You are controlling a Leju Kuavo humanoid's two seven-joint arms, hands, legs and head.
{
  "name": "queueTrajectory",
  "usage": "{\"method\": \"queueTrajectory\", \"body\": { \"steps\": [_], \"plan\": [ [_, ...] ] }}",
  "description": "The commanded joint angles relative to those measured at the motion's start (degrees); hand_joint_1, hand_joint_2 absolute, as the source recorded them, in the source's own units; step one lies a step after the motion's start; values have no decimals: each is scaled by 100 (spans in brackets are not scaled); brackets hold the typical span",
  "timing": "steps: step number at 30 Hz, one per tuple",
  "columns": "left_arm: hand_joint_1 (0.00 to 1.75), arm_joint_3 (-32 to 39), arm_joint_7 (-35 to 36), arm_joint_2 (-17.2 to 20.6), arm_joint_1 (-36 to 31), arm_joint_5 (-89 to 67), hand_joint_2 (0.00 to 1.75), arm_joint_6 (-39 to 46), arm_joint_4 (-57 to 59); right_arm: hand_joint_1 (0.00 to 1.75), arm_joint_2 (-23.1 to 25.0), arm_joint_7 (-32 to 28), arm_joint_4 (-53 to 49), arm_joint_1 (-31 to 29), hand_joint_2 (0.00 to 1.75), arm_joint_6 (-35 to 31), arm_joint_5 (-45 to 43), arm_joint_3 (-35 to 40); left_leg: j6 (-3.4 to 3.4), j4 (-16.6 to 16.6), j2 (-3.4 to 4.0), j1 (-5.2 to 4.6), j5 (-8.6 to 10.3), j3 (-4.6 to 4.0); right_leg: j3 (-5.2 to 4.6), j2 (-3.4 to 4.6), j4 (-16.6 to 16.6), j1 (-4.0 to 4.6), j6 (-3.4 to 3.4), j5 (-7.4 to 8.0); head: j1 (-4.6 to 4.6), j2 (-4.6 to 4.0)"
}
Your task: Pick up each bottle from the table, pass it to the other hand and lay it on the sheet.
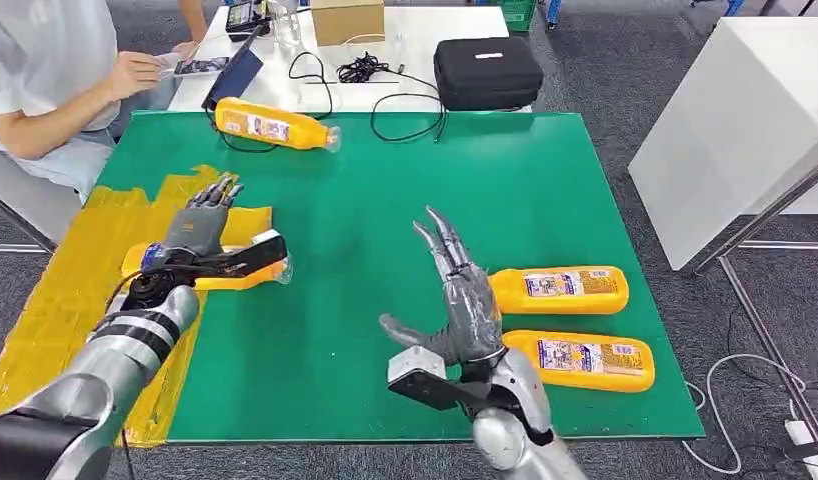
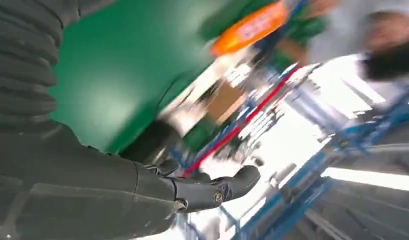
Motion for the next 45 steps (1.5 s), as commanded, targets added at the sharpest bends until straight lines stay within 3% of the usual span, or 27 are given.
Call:
{"method": "queueTrajectory", "body": {
  "steps": [1, 3, 7, 14, 20, 45],
  "plan": [
    [0, 1219, -848, -759, 1866, 3869, 175, -1442, -3716, 0, -1413, 573, 867, -701, 175, 1084, 486, -780, 8, -3, -16, -1, -18, 40, 54, -24, -15, 1, 6, -18, 0, 0],
    [0, 1226, -940, -780, 2173, 4566, 175, -1676, -4125, 0, -1780, 544, 1204, -937, 175, 1611, 320, -892, 6, 2, 19, -7, -22, 32, 35, 10, -11, -5, 2, -9, -9, 0],
    [0, 1055, -1074, -737, 2323, 5115, 175, -1785, -4252, 0, -2567, 325, 2232, -1640, 175, 2518, 67, -619, 8, 2, 15, -20, -15, 13, 21, 6, -14, -16, 1, -2, -2, 0],
    [0, 1025, -1105, -731, 2286, 5177, 175, -1769, -4203, 0, -2605, 432, 2236, -1692, 175, 2633, 59, -489, 13, 2, -7, -18, -18, 15, 25, -17, -16, -9, -5, -5, -2, 0],
    [0, 854, -1186, -775, 2497, 5511, 175, -1805, -4406, 0, -2837, 369, 3162, -2161, 175, 2832, -231, -281, 18, 0, -10, -15, -13, 8, 18, -20, -14, -10, 1, -3, -4, 0],
    [0, 749, -1264, -780, 2556, 5745, 175, -1784, -4391, 0, -2944, 285, 3797, -2325, 175, 3067, -404, 35, 15, 1, -9, -13, -16, 14, 26, -19, -14, -8, -2, -6, -4, 0]
  ]
}}
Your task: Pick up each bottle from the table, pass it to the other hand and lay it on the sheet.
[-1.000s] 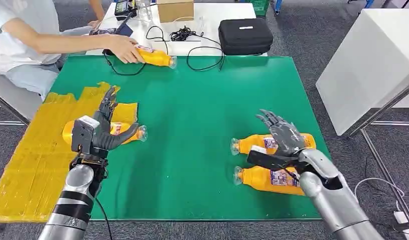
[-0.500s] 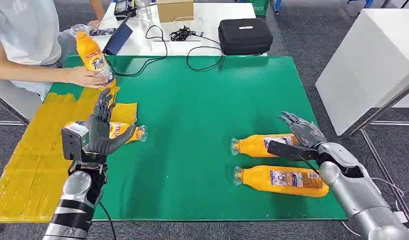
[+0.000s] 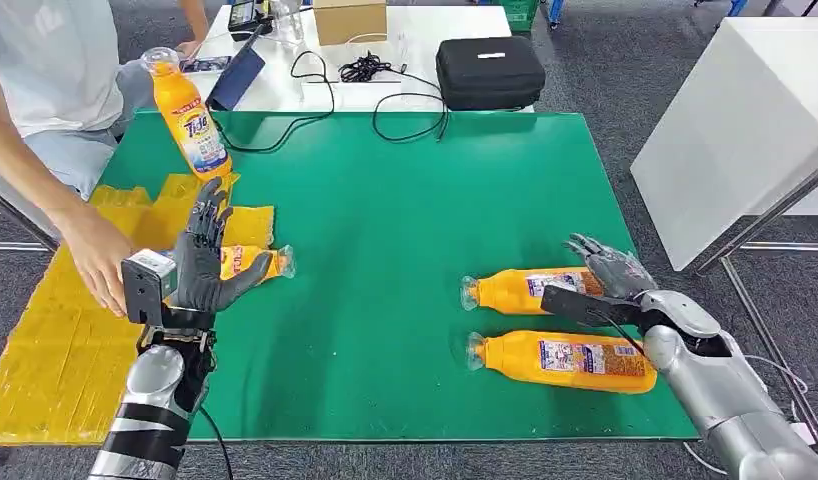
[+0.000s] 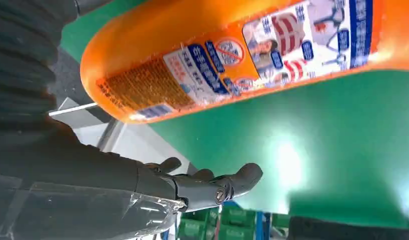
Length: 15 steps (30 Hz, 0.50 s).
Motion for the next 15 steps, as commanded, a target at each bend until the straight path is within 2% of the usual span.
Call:
{"method": "queueTrajectory", "body": {
  "steps": [1, 3, 5, 6, 8, 9, 10, 11, 12, 15],
  "plan": [
    [0, -135, -22, -26, -127, 112, 175, 18, 237, 0, -43, -57, 790, -449, 175, 225, -103, 475, -8, 0, 9, 5, -19, 43, 41, 1, -1, 7, -9, -16, 2, 0],
    [0, -153, -23, -39, -150, 122, 175, 19, 289, 0, -24, 5, 956, -473, 175, 312, -121, 518, -4, -3, 4, 2, -6, 18, 18, 0, -4, 3, -5, -5, 0, 0],
    [0, -177, -31, -55, -203, 146, 175, 16, 360, 0, 67, 35, 1239, -508, 175, 386, -120, 571, -8, -3, 3, 5, -15, 40, 40, -4, -4, 7, -10, -13, 0, 0],
    [0, -239, -46, -74, -256, 157, 175, -24, 397, 0, 238, 54, 1554, -489, 175, 650, -171, 630, -5, -4, 2, 4, -6, 21, 22, -3, -6, 6, -6, -5, 0, 0],
    [0, -364, -50, -102, -376, 188, 175, -2, 537, 0, 625, -44, 2379, -585, 175, 333, -35, 760, -7, -8, 5, 9, -7, 33, 35, 1, -14, 11, -8, -2, 0, 0],
    [0, -415, -50, -113, -407, 220, 175, 27, 572, 16, 747, -59, 2650, -621, 175, 207, 37, 847, -6, -8, 4, 11, -5, 30, 33, 0, -16, 13, -7, 0, 0, 0],
    [0, -431, -50, -122, -417, 222, 175, 29, 584, 65, 790, -51, 2726, -609, 175, 185, 56, 877, -9, -11, 9, 14, -9, 44, 46, 3, -20, 16, -11, -2, 0, 0],
    [0, -456, -48, -127, -437, 226, 175, 33, 619, 124, 830, -38, 2844, -635, 175, 173, 95, 926, -7, -8, 6, 12, -6, 28, 31, 2, -15, 14, -7, 0, 2, 0],
    [0, -476, -46, -124, -446, 244, 175, 47, 637, 148, 846, -63, 2934, -663, 175, 171, 120, 977, -10, -11, 4, 13, -8, 45, 47, -3, -16, 15, -11, -5, 0, 0],
    [0, -512, -47, -133, -474, 281, 175, 67, 705, 150, 837, -109, 3026, -685, 175, 262, 107, 1020, -9, -9, 16, 17, -6, 54, 52, 2, -19, 22, -9, -3, 4, 0]
  ]
}}
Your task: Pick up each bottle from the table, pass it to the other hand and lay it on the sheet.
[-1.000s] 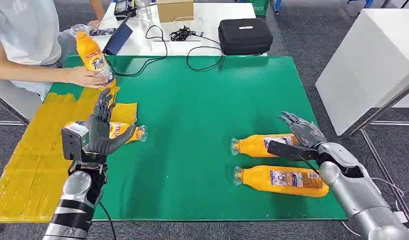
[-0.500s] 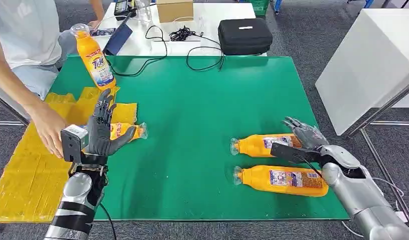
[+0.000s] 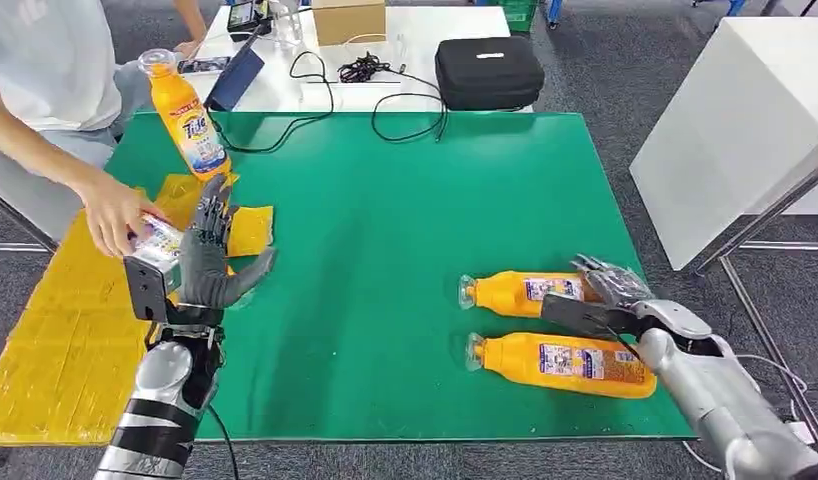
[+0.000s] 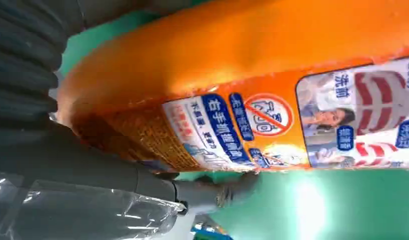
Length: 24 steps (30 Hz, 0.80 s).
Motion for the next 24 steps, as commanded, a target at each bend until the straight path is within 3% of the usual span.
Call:
{"method": "queueTrajectory", "body": {
  "steps": [1, 5, 14, 18, 24],
  "plan": [
    [0, -294, -1, -59, -352, 95, 175, 45, 628, 150, 572, -75, 1592, -218, 175, 55, 60, 572, -10, -13, -6, 16, -6, 52, 59, -11, -21, 17, -11, -5, 0, 0],
    [0, -296, -7, -67, -334, 122, 175, 56, 612, 175, 668, 9, 1637, -203, 175, -51, 96, 565, -8, -11, -5, 14, -7, 74, 76, 0, -20, 16, -9, -1, 2, 0],
    [0, -184, 115, -102, 5, 84, 175, 74, 164, 175, 1285, 477, 852, 158, 175, -1731, 191, -441, -10, -9, 30, 19, -17, 101, 94, 31, -16, 17, -10, 3, 2, 0],
    [0, -256, 360, -73, 170, 72, 175, -132, -34, 175, 1741, 166, -729, 907, 175, -2857, 64, -1604, -11, -10, 35, 18, -17, 94, 85, 34, -13, 15, -11, 2, 0, 0],
    [0, -354, 404, -55, 204, 18, 175, -174, -71, 175, 1918, 94, -1449, 1218, 175, -2964, -38, -1882, -14, -4, 5, 20, -17, 64, 61, 19, 2, 16, -12, -10, -4, 0]
  ]
}}
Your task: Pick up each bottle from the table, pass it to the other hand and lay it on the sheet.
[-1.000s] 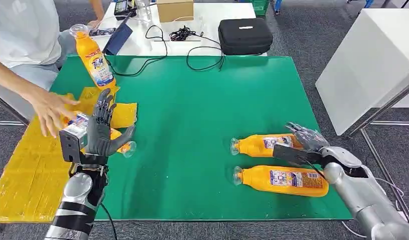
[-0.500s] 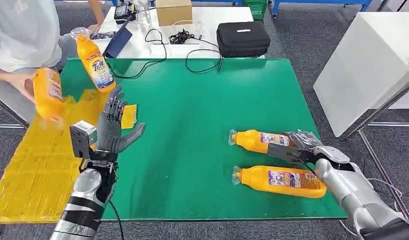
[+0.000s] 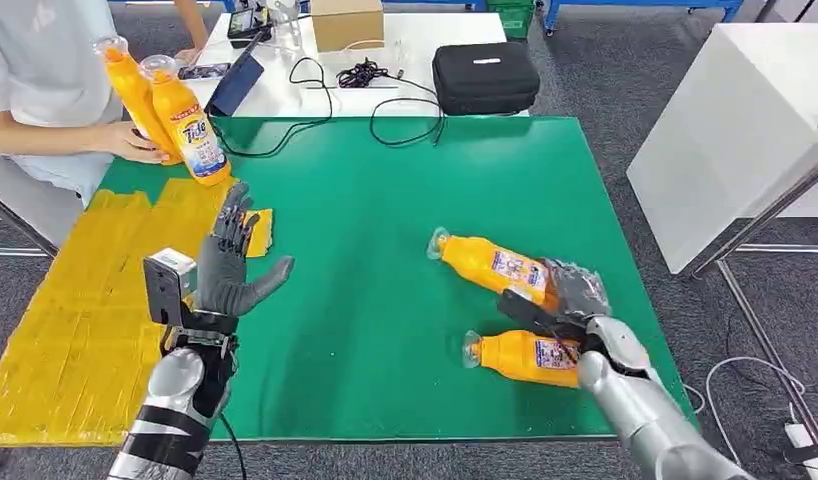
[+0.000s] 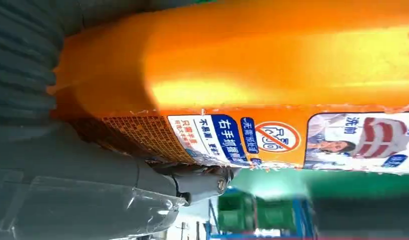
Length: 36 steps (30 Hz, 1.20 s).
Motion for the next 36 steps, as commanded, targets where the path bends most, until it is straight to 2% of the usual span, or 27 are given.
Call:
{"method": "queueTrajectory", "body": {
  "steps": [1, 15, 18, 20, 23, 24, 28, 29, 36],
  "plan": [
    [0, -180, 96, 46, -3, -81, 175, -60, -8, 175, 592, -116, -1322, 518, 175, -195, -150, -991, -2, -2, -8, 0, -2, -6, -3, -15, 1, 1, -5, -8, 2, 0],
    [0, -179, 96, 48, -3, -81, 175, -60, -8, 175, 580, -116, -1320, 524, 175, -194, -151, -999, -2, -1, -10, -5, -1, -28, -20, -19, -3, -4, -7, -6, 2, 0],
    [0, -428, 254, 139, -10, -134, 175, -297, -41, 175, 1058, -934, -2152, 886, 175, -634, -803, -1567, -7, 0, -8, 0, -8, -18, -13, -20, -1, 1, -12, -12, 2, 0],
    [0, -601, 382, 173, -26, -24, 175, -519, -64, 175, 1207, -977, -2598, 1055, 175, -608, -939, -1579, -7, 2, -10, -1, -9, -22, -18, -22, 4, 0, -12, -15, 2, 0],
    [0, -812, 549, 212, -87, 216, 175, -874, -66, 175, 1369, -1035, -2762, 1094, 175, -498, -1075, -1421, -12, 7, 2, 4, -25, -5, -5, -13, 11, 5, -18, -27, 2, 0],
    [0, -855, 559, 220, -103, 234, 175, -930, -72, 175, 1390, -1051, -2744, 1079, 175, -459, -1095, -1381, -5, 1, -3, 2, -8, -29, -24, -16, 0, 2, -10, -11, 4, 0],
    [0, -1102, 648, 278, -213, 551, 175, -1255, -118, 175, 1565, -1310, -2521, 882, 175, -205, -1421, -1041, -7, 5, 3, 3, -10, -30, -27, -14, 4, 3, -12, -12, 2, 0],
    [0, -1301, 746, 340, -307, 952, 175, -1725, -94, 175, 1691, -1628, -2413, 753, 175, 124, -1689, -776, -3, 2, 1, 0, -3, -40, -37, -12, 1, -1, -8, -6, 4, 0],
    [0, -1734, 881, 394, -470, 1542, 175, -1844, -51, 175, 1979, -1650, -1915, 397, 175, 3, -1884, 42, -10, 3, 19, 5, -12, -24, -26, 0, 5, 5, -15, -11, 2, 0]
  ]
}}
